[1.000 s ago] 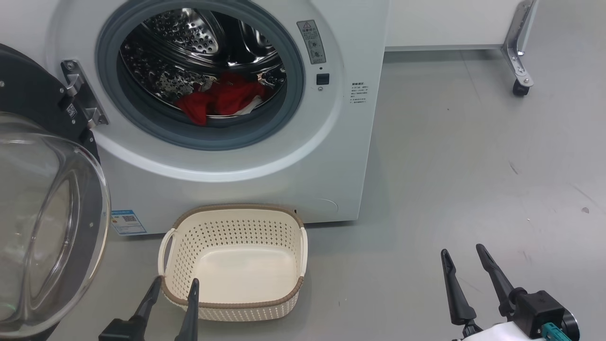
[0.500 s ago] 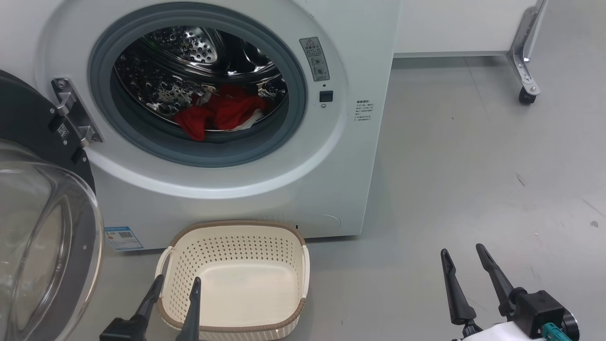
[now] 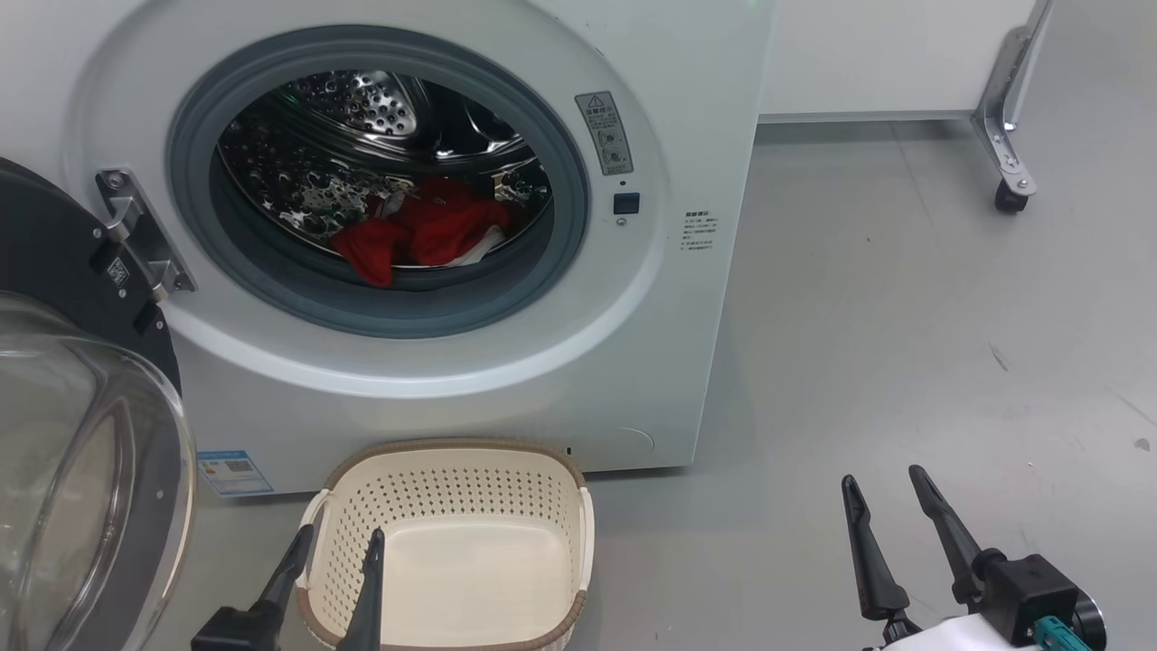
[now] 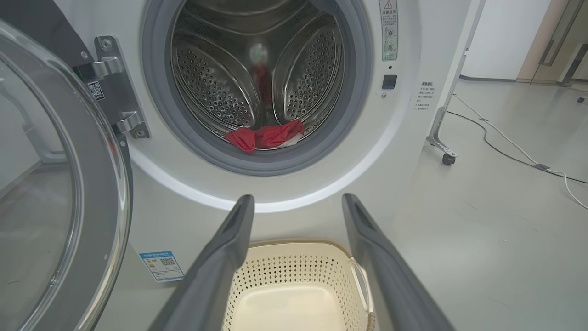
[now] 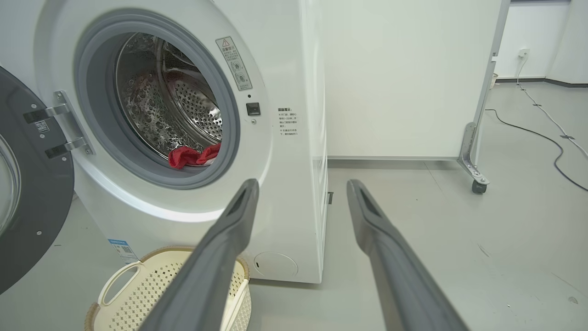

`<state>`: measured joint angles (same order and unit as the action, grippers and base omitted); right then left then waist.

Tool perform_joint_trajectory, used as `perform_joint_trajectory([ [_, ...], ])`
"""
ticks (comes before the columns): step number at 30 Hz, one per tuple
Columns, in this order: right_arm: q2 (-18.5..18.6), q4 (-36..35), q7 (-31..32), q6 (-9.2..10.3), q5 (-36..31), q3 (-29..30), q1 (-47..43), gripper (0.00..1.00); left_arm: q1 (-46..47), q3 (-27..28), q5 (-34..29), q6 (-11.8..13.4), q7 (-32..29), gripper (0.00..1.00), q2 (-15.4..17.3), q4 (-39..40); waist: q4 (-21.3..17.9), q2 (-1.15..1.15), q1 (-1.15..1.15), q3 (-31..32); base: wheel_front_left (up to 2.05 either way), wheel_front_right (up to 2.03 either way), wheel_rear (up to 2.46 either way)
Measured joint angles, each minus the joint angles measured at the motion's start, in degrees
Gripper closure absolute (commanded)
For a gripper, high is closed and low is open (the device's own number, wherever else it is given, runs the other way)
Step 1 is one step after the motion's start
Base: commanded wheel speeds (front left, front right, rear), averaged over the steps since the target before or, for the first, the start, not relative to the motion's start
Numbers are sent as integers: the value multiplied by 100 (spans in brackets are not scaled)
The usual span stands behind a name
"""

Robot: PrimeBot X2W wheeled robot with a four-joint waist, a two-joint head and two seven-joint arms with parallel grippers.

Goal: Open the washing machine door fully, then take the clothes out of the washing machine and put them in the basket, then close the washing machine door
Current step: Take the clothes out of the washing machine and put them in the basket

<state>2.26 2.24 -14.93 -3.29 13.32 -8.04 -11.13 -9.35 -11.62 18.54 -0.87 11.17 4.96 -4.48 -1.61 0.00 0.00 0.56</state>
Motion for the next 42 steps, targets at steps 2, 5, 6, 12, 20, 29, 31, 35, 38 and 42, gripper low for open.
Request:
perform_joint_trajectory([
  [2, 0, 1, 0, -1, 0, -1, 0, 0, 0, 0, 0, 0, 0, 0, 0, -1, 4, 0, 0, 4, 3, -3, 0],
  [5, 0, 4, 0, -1, 0, -1, -2, 0, 0, 1, 0, 1, 0, 0, 0, -1, 10, 0, 0, 9, 0, 0, 0],
  [6, 0, 4, 0, -1, 0, -1, -2, 0, 0, 1, 0, 1, 0, 0, 0, -1, 10, 0, 0, 9, 0, 0, 0],
  [12, 0, 5, 0, -7, 0, 0, -3, 0, 0, 0, 0, 2, 1, 0, 0, -7, 16, 0, 0, 15, 0, 0, 0],
  [20, 0, 4, 0, -9, -1, 1, -4, 0, 0, -13, -1, 5, 1, 0, -1, -13, 24, 0, 0, 5, 0, 0, 0],
  [29, 0, -141, 0, -10, -101, -2, -10, 0, 42, -171, 10, -93, -1, 0, -5, 73, 20, 0, 0, -210, 0, 0, 0],
  [31, 0, -185, 0, -11, -149, -12, -9, 0, 127, -180, 43, -145, -11, 0, -5, 74, 16, 0, 0, -302, 0, 0, 0],
  [35, 0, -261, 0, -11, -202, -25, 8, 0, 368, -170, 129, -152, -176, 0, -8, 3, -2, 0, 0, -519, 0, 0, 0],
  [38, 1, -300, 0, -12, -216, -56, 31, 0, 491, -149, 277, -153, -410, 0, -16, -177, -26, 0, 0, -703, 0, 0, 0],
  [42, 0, -348, 0, -12, -255, -109, 136, 0, 705, -142, 476, -249, -686, 0, -23, -413, -73, 0, 0, -961, 0, 0, 0],
])
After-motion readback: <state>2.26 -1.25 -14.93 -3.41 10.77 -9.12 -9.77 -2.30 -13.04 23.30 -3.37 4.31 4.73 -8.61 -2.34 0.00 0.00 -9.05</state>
